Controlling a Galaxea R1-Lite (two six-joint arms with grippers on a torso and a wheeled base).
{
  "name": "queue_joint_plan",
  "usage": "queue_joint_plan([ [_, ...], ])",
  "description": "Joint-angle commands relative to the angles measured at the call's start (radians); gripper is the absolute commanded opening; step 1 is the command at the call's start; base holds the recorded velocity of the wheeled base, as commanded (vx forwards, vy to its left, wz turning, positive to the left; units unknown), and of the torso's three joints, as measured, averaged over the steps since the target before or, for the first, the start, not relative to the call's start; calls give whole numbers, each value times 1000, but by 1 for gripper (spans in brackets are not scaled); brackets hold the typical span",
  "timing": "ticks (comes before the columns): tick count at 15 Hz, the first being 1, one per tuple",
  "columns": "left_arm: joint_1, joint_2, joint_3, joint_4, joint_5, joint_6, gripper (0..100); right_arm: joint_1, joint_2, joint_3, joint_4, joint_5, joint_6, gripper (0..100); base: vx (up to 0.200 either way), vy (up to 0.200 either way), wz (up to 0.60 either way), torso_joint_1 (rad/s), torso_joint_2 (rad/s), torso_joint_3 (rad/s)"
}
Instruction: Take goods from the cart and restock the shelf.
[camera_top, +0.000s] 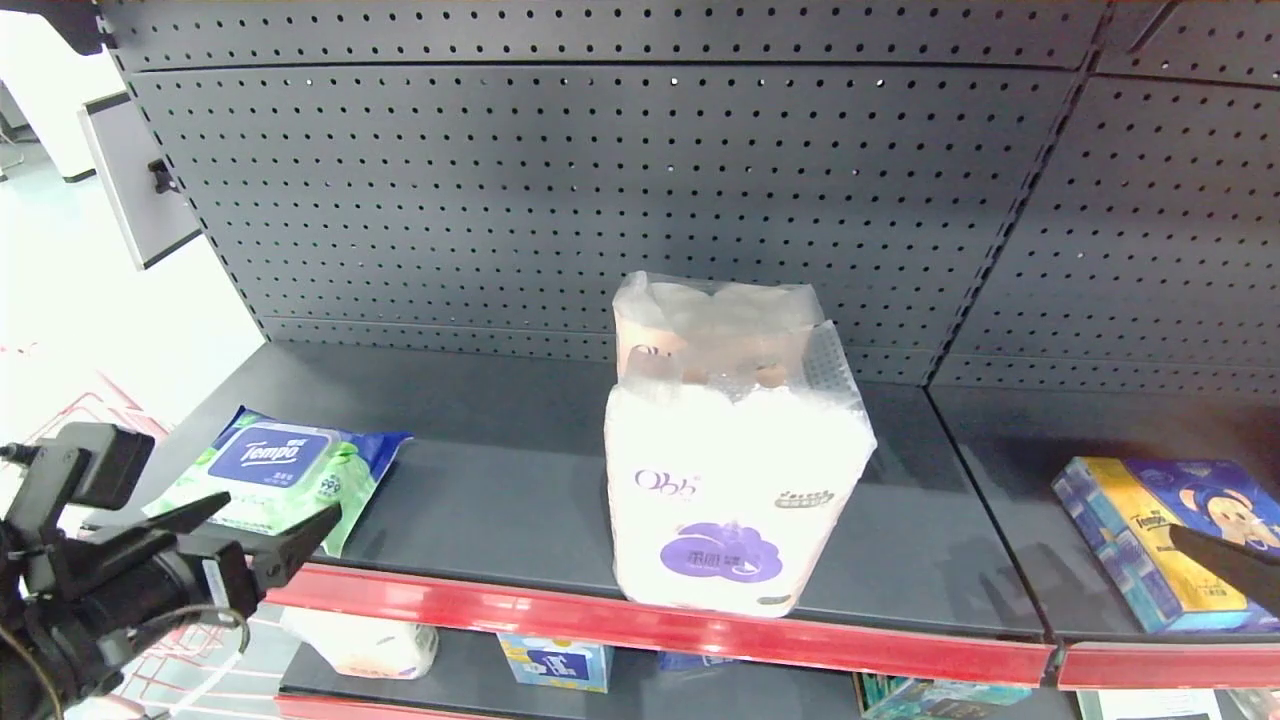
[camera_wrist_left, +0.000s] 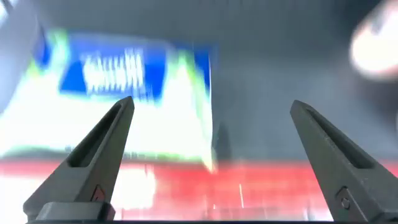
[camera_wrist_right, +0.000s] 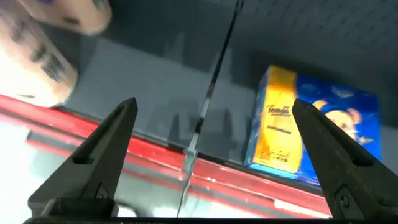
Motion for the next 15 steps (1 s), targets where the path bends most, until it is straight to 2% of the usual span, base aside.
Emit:
queue_joint_plan([
  [1, -5, -372, -206, 519, -7, -2, 100, 103, 82, 1, 7, -43, 4, 100, 0, 0, 0, 0, 0, 0],
  [2, -8, -512, -318, 856, -43, -2, 100, 158, 134, 8, 5, -152, 20, 100, 0, 0, 0, 0, 0, 0],
  [3, -9, -532, -332, 898, -52, -2, 100, 166, 145, 6, 4, -169, 24, 100, 0, 0, 0, 0, 0, 0],
  [4, -9, -637, -380, 1085, -105, -2, 100, 246, 225, -8, -5, -256, 104, 100, 0, 0, 0, 0, 0, 0],
  [6, -9, -722, -355, 1108, -107, -2, 100, 375, 321, -60, -9, -399, 279, 100, 0, 0, 0, 0, 0, 0],
  [8, -9, -763, -340, 1109, -105, -2, 100, 457, 415, -84, -7, -523, 342, 100, 0, 0, 0, 0, 0, 0],
  [11, -9, -782, -337, 1108, -95, 1, 100, 543, 473, -92, -9, -532, 337, 100, 0, 0, 0, 0, 0, 0],
  [13, -9, -782, -337, 1108, -87, 3, 100, 565, 547, -138, -10, -529, 353, 100, 0, 0, 0, 0, 0, 0],
  [14, -9, -783, -338, 1106, -87, 7, 100, 572, 561, -147, -10, -527, 360, 100, 0, 0, 0, 0, 0, 0],
  [15, -9, -795, -335, 1108, -87, 30, 100, 603, 596, -180, -12, -526, 391, 100, 0, 0, 0, 0, 0, 0],
])
